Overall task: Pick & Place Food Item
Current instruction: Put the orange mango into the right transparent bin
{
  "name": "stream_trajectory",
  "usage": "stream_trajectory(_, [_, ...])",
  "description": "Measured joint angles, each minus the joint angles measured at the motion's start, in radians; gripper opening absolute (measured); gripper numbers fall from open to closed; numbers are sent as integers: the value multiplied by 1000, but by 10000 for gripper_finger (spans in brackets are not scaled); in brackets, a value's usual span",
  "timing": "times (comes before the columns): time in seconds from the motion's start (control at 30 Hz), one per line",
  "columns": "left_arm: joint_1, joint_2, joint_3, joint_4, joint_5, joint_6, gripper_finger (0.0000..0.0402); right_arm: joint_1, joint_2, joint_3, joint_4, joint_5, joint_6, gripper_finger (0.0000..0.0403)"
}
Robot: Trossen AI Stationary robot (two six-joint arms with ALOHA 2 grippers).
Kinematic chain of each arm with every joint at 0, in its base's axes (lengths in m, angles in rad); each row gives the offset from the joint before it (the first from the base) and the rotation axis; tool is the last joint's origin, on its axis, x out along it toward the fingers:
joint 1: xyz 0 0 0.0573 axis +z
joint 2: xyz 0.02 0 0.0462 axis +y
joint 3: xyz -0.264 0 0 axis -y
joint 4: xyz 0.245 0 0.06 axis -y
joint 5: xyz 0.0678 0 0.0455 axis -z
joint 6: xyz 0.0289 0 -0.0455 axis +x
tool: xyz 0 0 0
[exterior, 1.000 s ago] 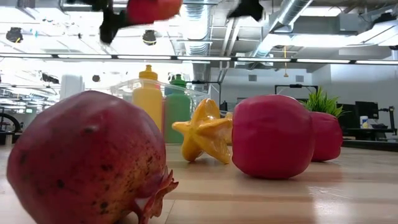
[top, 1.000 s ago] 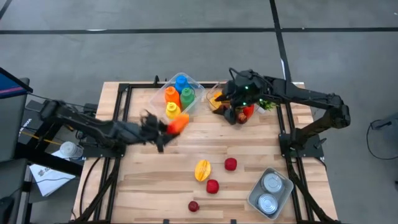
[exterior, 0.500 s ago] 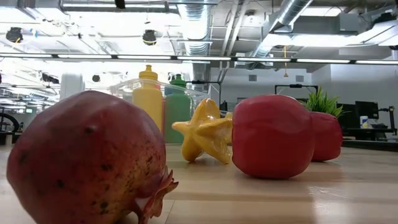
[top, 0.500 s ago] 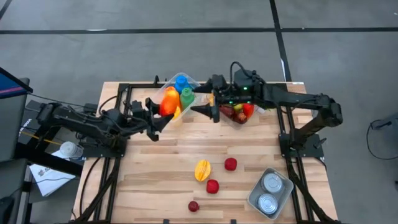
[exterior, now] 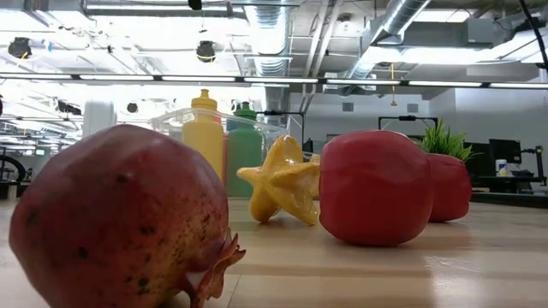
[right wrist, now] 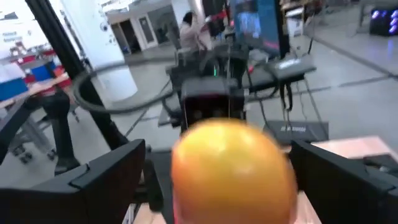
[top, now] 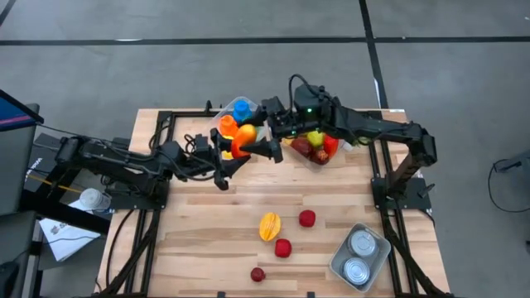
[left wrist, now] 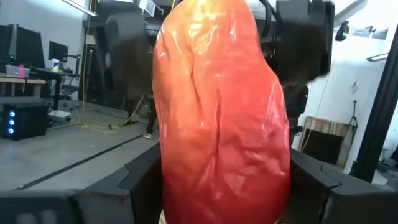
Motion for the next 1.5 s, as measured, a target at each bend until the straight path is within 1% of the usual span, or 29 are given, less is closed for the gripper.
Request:
stream_trajectory(0.07, [0, -1, 0, 1, 0, 0, 232, 2, -5, 4, 5, 18, 1, 388])
stream_trajectory(0.13, [-2, -1, 0, 4, 0, 0, 232, 4, -11, 2, -6, 37, 1, 374])
stream_trajectory(0.2, [-2, -1, 0, 15, 0, 0, 232, 4, -15, 1, -9, 38, 0, 349])
stream_trajectory(0.33, [-2, -1, 0, 37, 8, 0, 232, 4, -20, 3, -32, 33, 1, 287])
stream_trajectory(0.6, [-2, -1, -2, 43, 22, -1, 232, 12, -20, 2, -32, 30, -6, 203])
stream_trajectory(0.9, [-3, -1, -2, 42, 20, -1, 235, 10, -20, 2, -33, 30, -7, 202])
stream_trajectory(1.07, [-3, -2, 0, 16, 21, -15, 260, 8, -23, 1, -37, 59, -9, 202])
stream_trajectory(1.27, [-3, -1, 0, -40, 21, -48, 292, -19, -51, 0, -51, 60, -11, 202])
stream_trajectory(1.4, [-3, -1, 0, -48, 23, -53, 300, -39, -71, 1, -54, 64, -10, 202])
stream_trajectory(1.5, [-3, -2, 0, -57, 22, -53, 301, -53, -86, 1, -66, 98, -11, 202])
